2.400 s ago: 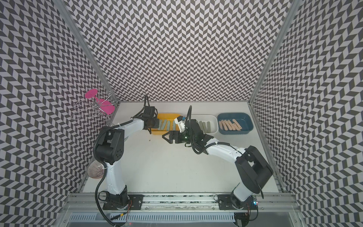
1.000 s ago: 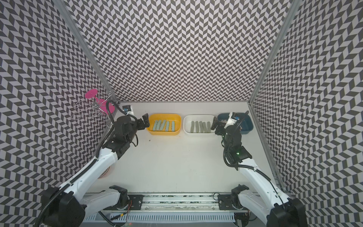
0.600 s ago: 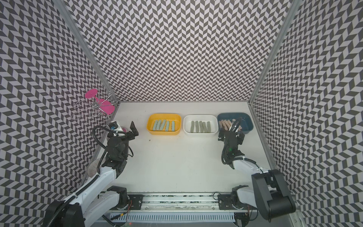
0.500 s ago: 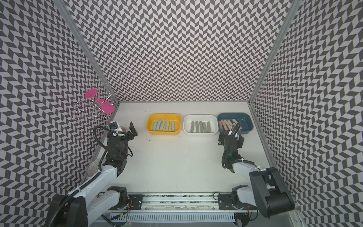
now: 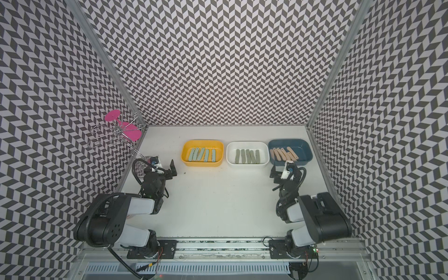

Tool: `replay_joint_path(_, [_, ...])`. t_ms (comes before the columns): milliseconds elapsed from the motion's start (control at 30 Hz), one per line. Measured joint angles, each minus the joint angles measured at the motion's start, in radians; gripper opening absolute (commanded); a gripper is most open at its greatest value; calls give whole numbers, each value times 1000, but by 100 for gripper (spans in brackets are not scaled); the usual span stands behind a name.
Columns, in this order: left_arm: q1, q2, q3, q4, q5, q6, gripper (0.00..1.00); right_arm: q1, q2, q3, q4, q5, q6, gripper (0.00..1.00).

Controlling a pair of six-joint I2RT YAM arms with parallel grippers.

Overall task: Place the fruit knives into the storage box by color
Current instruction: Reset both arms

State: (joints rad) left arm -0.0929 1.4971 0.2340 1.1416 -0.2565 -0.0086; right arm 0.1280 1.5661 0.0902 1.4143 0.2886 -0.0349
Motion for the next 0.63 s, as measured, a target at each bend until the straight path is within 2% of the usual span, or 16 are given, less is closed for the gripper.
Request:
replay_joint_path(100, [7, 58, -8, 64, 18, 8, 100, -37, 0, 75, -137, -50, 15, 100])
replay_joint_path(200, [45, 61, -2, 61, 74, 6, 100, -68, 4, 153, -112, -83, 28, 100])
replay_joint_path(400, [68, 61, 10, 69, 124, 0, 100, -72, -12, 160, -166, -108, 39, 100])
replay_joint_path(633, [68, 61, 11, 69, 142, -4, 100, -72, -2, 153, -144, -120, 43, 100])
